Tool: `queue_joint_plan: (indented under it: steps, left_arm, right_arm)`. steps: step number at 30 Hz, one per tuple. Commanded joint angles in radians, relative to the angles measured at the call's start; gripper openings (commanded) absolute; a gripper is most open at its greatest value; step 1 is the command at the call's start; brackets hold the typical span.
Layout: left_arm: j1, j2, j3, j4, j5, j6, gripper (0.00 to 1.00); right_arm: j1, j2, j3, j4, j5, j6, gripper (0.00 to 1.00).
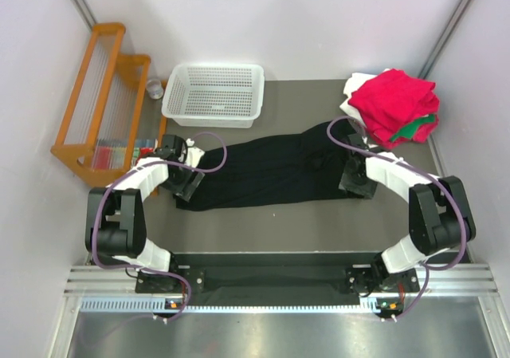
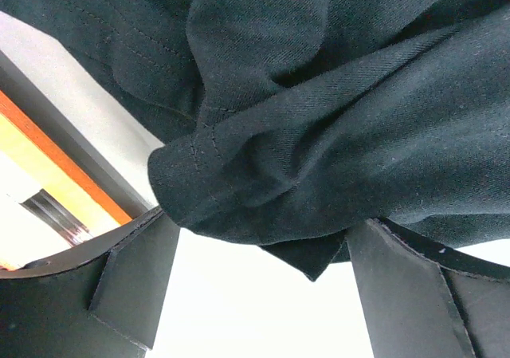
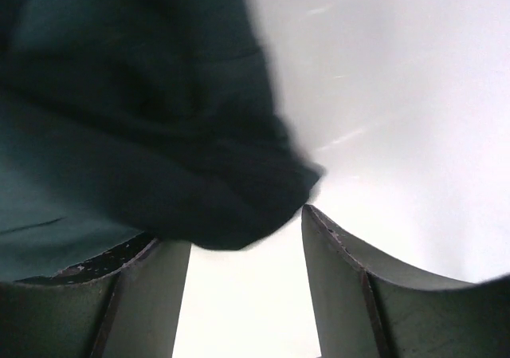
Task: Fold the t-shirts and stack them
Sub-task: Fold the tshirt
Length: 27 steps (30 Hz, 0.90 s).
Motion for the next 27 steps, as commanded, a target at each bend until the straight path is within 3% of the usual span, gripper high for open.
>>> queue_joint_plan:
  steps: [1, 6, 11, 17, 27]
  left_arm:
    - [0.006, -0.023, 0.015, 0.023, -0.001, 0.006, 0.87]
    - [0.006, -0.034, 0.014, 0.019, -0.001, 0.009, 0.87]
    - [0.01, -0.075, 0.066, -0.009, 0.002, -0.015, 0.88]
    - [0.052, -0.071, 0.219, -0.072, 0.022, -0.102, 0.9]
    - [0.082, -0.104, 0.244, -0.123, 0.017, -0.126, 0.89]
  right_arm:
    - [-0.055, -0.073, 0.026, -0.062, 0.126, 0.043, 0.57]
    - [-0.079, -0.114, 0.087, -0.142, 0.161, 0.041, 0.56]
    - [-0.003, -0.171, 0.199, -0.084, 0.025, -0.005, 0.55]
    - [0.089, -0.009, 0.4, -0.147, -0.024, 0.023, 0.55]
    - [0.151, 0.205, 0.396, -0.039, -0.099, 0.035, 0.53]
